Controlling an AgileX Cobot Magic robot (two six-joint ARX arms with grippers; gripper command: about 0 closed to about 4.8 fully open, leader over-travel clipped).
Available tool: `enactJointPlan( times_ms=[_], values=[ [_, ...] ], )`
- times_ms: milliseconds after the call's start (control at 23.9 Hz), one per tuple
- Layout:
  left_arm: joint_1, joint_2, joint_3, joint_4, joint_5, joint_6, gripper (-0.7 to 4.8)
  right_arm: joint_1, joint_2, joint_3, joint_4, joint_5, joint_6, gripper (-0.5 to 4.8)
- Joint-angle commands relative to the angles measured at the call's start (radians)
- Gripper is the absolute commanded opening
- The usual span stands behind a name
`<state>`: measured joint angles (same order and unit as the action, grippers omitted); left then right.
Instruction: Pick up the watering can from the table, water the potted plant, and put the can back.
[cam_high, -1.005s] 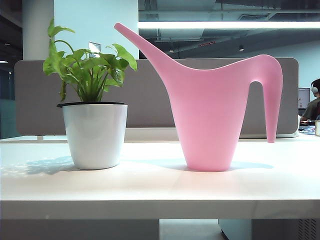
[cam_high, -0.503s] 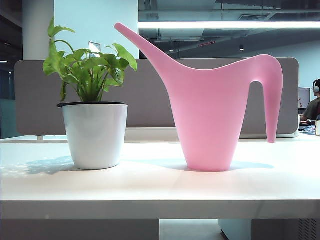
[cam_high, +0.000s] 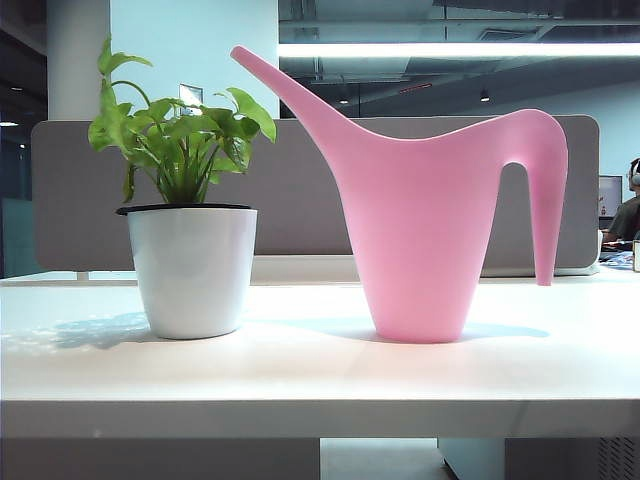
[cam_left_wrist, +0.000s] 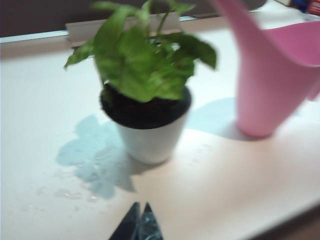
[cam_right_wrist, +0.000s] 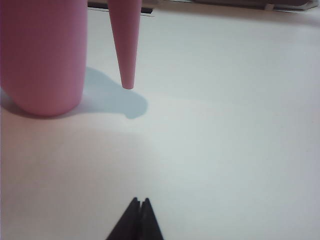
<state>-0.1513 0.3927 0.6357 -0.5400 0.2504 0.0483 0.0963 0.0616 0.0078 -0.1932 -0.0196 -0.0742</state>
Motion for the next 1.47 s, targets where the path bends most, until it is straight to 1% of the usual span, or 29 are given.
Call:
enactJointPlan(
  times_ms=[42,168,209,251,377,461,586,712,754,880,1466],
  values=[
    [0.043,-0.077,-0.192,0.282,-0.002,-0.002,0.03,0.002,-0.002,-0.007,0.013,-0.002,-0.001,-0.01],
    [0.069,-0.157,-0.372,0.409,-0.004,-0.003,0.03,0.002,-0.002,-0.007,0.013,-0.002,-0.001,-0.01],
    [0.074,-0.172,-0.400,0.425,-0.003,-0.004,0.03,0.002,-0.002,-0.007,0.013,-0.002,-0.001,-0.01],
    [0.087,-0.206,-0.449,0.437,-0.004,-0.020,0.03,0.002,-0.002,-0.007,0.013,-0.002,-0.001,-0.01],
    [0.118,-0.264,-0.518,0.431,-0.012,-0.038,0.03,0.002,-0.002,-0.007,0.013,-0.002,-0.001,-0.01],
    [0.145,-0.312,-0.560,0.420,-0.053,-0.056,0.03,0.002,-0.002,-0.007,0.013,-0.002,-0.001,-0.01],
    [0.150,-0.349,-0.587,0.402,-0.080,-0.068,0.03,0.002,-0.002,-0.007,0.013,-0.002,-0.001,-0.01],
    [0.150,-0.387,-0.625,0.389,-0.081,-0.068,0.03,0.002,-0.002,-0.007,0.013,-0.002,-0.001,-0.01],
    [0.150,-0.385,-0.626,0.368,-0.084,-0.068,0.03,0.002,-0.002,-0.007,0.013,-0.002,-0.001,-0.01],
    [0.151,-0.386,-0.627,0.372,-0.097,-0.066,0.03,0.002,-0.003,-0.007,0.013,-0.002,-0.001,-0.01],
    [0.151,-0.386,-0.627,0.373,-0.097,-0.063,0.03,0.002,-0.007,-0.007,0.013,-0.002,-0.001,-0.01]
  ],
)
